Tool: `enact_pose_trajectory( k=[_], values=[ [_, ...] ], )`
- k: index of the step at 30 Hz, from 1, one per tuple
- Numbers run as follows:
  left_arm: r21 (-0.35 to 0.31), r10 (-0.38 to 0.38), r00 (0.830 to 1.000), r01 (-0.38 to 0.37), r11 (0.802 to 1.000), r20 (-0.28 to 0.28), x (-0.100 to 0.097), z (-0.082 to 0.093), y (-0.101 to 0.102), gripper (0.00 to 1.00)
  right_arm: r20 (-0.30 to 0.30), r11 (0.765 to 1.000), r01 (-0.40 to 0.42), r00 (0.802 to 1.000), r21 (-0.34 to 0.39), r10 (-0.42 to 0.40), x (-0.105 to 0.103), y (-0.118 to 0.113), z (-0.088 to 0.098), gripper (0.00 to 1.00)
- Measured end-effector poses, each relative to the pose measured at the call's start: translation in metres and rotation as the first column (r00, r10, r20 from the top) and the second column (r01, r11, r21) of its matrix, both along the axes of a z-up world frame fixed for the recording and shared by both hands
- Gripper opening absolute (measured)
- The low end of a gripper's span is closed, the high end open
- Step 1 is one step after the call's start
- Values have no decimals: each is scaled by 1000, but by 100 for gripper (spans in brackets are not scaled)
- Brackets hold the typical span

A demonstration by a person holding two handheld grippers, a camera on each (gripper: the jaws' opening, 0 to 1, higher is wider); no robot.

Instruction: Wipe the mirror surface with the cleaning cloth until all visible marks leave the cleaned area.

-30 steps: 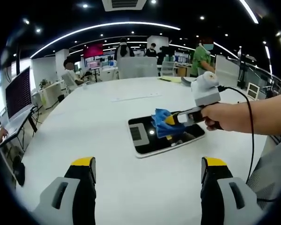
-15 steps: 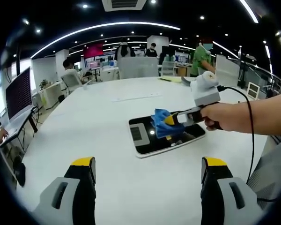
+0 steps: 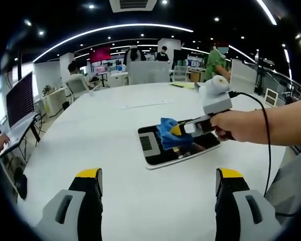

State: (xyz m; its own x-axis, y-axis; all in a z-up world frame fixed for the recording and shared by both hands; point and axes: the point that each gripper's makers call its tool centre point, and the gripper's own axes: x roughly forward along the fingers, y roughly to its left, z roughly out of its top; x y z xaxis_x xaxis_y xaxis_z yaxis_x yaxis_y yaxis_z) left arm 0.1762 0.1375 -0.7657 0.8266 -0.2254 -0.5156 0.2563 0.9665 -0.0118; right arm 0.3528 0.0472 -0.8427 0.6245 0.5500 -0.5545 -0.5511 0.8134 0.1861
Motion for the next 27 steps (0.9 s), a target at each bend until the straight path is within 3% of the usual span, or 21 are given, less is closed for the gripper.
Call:
enact_pose_trajectory(
  k=[27],
  values=[
    [8,11,1000,-11,1000,4,-2,2,3,95,-12,997,-72,997,-18,71,-7,52,0,3]
  ],
)
